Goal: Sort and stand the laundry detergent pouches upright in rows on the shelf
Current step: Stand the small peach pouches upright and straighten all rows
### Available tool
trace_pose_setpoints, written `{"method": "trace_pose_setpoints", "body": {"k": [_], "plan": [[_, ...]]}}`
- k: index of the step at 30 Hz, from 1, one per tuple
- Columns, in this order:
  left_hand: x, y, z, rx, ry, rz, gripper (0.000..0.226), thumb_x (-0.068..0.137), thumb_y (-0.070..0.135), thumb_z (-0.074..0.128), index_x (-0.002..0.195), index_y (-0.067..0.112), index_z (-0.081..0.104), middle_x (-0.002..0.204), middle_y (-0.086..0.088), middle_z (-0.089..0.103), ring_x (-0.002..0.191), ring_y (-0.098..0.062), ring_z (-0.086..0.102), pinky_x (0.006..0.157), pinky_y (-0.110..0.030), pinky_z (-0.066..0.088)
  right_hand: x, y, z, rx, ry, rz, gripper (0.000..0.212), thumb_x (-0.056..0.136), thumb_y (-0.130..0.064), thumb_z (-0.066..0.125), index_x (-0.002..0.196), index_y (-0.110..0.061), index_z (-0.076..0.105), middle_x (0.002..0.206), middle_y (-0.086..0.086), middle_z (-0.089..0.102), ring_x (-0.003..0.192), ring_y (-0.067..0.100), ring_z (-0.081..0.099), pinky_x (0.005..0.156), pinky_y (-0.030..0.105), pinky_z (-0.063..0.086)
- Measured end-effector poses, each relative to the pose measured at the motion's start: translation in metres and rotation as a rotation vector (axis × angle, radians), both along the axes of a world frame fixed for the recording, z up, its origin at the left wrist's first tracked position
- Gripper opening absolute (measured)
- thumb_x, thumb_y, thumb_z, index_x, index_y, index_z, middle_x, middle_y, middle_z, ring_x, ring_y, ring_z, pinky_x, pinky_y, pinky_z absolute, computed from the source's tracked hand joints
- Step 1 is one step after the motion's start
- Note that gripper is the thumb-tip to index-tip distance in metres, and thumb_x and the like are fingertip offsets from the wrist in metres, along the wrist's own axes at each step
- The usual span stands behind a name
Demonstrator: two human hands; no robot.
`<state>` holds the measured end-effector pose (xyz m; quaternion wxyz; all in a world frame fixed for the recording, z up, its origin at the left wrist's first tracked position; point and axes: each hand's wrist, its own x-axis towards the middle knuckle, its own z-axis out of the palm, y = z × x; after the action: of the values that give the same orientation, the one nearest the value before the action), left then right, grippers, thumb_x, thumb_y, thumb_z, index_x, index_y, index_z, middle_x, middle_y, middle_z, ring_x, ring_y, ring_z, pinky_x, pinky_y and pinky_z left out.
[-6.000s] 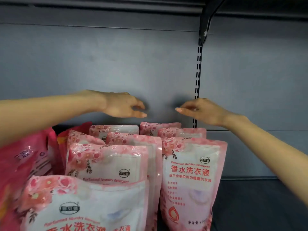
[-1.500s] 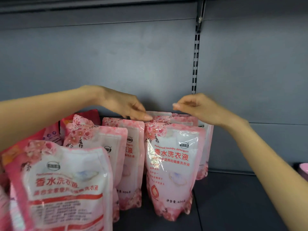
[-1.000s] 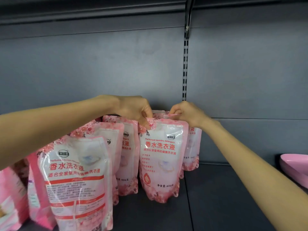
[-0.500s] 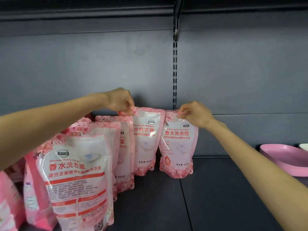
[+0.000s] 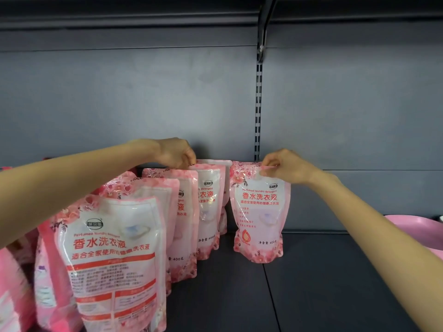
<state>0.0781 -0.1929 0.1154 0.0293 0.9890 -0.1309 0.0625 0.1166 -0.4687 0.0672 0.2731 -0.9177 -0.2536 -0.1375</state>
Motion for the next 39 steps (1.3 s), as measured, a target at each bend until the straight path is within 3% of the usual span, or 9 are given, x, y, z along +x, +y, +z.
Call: {"method": "trace_pose_setpoints", "body": {"k": [5, 9, 13, 16, 21, 27, 33, 37, 39], "plan": [[0.011, -0.014, -0.002, -0.012, -0.066, -0.022, 0.015, 0.082, -0.002, 0.063, 0.078, 0.012, 0.064, 0.059, 0.007, 0.058, 0.034, 0.005, 0.045, 0.041, -0.003, 0.033, 0.004, 0.004, -0.006, -0.112, -0.084, -0.079, 0.022, 0.082, -0.029, 0.07, 0.1, -0.019, 0.064, 0.104, -0.002, 0.064, 0.103, 0.02, 0.058, 0.091, 0.039, 0.047], [0.019, -0.019, -0.003, -0.034, -0.092, -0.035, 0.007, 0.078, 0.013, 0.074, 0.083, 0.009, 0.07, 0.058, 0.01, 0.057, 0.057, -0.006, 0.054, 0.051, -0.006, 0.038, 0.006, 0.007, -0.004, -0.131, -0.147, -0.125, 0.03, 0.082, -0.03, 0.07, 0.108, -0.016, 0.064, 0.115, -0.001, 0.063, 0.107, 0.019, 0.056, 0.091, 0.035, 0.045], [0.027, -0.016, -0.006, -0.068, -0.126, -0.027, 0.011, 0.077, 0.011, 0.074, 0.086, 0.005, 0.071, 0.066, 0.001, 0.062, 0.056, -0.002, 0.054, 0.045, -0.001, 0.034, 0.009, 0.007, -0.004, -0.122, -0.144, -0.121, 0.029, 0.081, -0.03, 0.071, 0.106, -0.018, 0.065, 0.113, -0.003, 0.064, 0.107, 0.018, 0.056, 0.087, 0.032, 0.044], [0.031, -0.014, -0.008, -0.101, -0.159, -0.026, 0.012, 0.077, 0.008, 0.073, 0.088, 0.002, 0.071, 0.067, 0.002, 0.06, 0.071, -0.012, 0.056, 0.049, 0.002, 0.035, 0.014, 0.005, -0.003, -0.1, -0.133, -0.121, 0.025, 0.08, -0.03, 0.073, 0.101, -0.02, 0.066, 0.11, -0.004, 0.065, 0.106, 0.018, 0.057, 0.089, 0.035, 0.046], [0.031, -0.014, -0.008, -0.109, -0.096, -0.028, 0.008, 0.078, 0.014, 0.073, 0.082, 0.009, 0.07, 0.066, 0.006, 0.061, 0.067, -0.009, 0.055, 0.05, 0.001, 0.036, 0.021, 0.004, -0.001, -0.132, -0.093, -0.096, 0.016, 0.078, -0.029, 0.074, 0.085, -0.026, 0.059, 0.095, -0.007, 0.061, 0.1, 0.018, 0.057, 0.09, 0.037, 0.046], [0.029, -0.006, -0.002, -0.136, 0.02, -0.054, 0.009, 0.079, 0.021, 0.074, 0.074, 0.018, 0.066, 0.067, 0.009, 0.064, 0.06, -0.002, 0.054, 0.056, -0.004, 0.038, 0.015, 0.012, 0.026, -0.147, 0.089, 0.029, 0.02, 0.082, -0.029, 0.07, 0.089, -0.011, 0.067, 0.087, -0.004, 0.066, 0.086, 0.014, 0.06, 0.08, 0.026, 0.047], [0.028, 0.012, 0.004, -0.461, 0.105, -0.11, 0.026, 0.083, 0.031, 0.066, 0.087, 0.006, 0.07, 0.076, 0.001, 0.069, 0.068, -0.004, 0.062, 0.071, -0.022, 0.053, 0.031, 0.047, 0.038, 0.043, -0.03, 0.132, 0.021, 0.085, -0.024, 0.067, 0.093, -0.005, 0.069, 0.097, 0.009, 0.07, 0.086, 0.016, 0.062, 0.08, 0.02, 0.047], [0.04, 0.028, 0.005, -0.429, -0.109, -0.105, 0.009, 0.084, 0.018, 0.067, 0.087, 0.01, 0.069, 0.09, -0.011, 0.07, 0.063, 0.004, 0.059, 0.067, -0.008, 0.046, 0.046, 0.074, 0.038, 0.017, -0.041, 0.181, 0.015, 0.085, -0.02, 0.068, 0.093, -0.008, 0.069, 0.095, 0.005, 0.069, 0.087, 0.013, 0.061, 0.084, 0.022, 0.047], [0.048, 0.034, 0.003, -0.297, -0.134, -0.075, 0.018, 0.082, 0.013, 0.069, 0.099, 0.009, 0.068, 0.103, -0.008, 0.069, 0.081, 0.0, 0.06, 0.071, -0.002, 0.041, 0.054, 0.084, 0.036, -0.017, -0.006, 0.199, 0.014, 0.084, -0.017, 0.069, 0.096, -0.009, 0.068, 0.094, 0.004, 0.068, 0.089, 0.013, 0.062, 0.082, 0.02, 0.047]]}}
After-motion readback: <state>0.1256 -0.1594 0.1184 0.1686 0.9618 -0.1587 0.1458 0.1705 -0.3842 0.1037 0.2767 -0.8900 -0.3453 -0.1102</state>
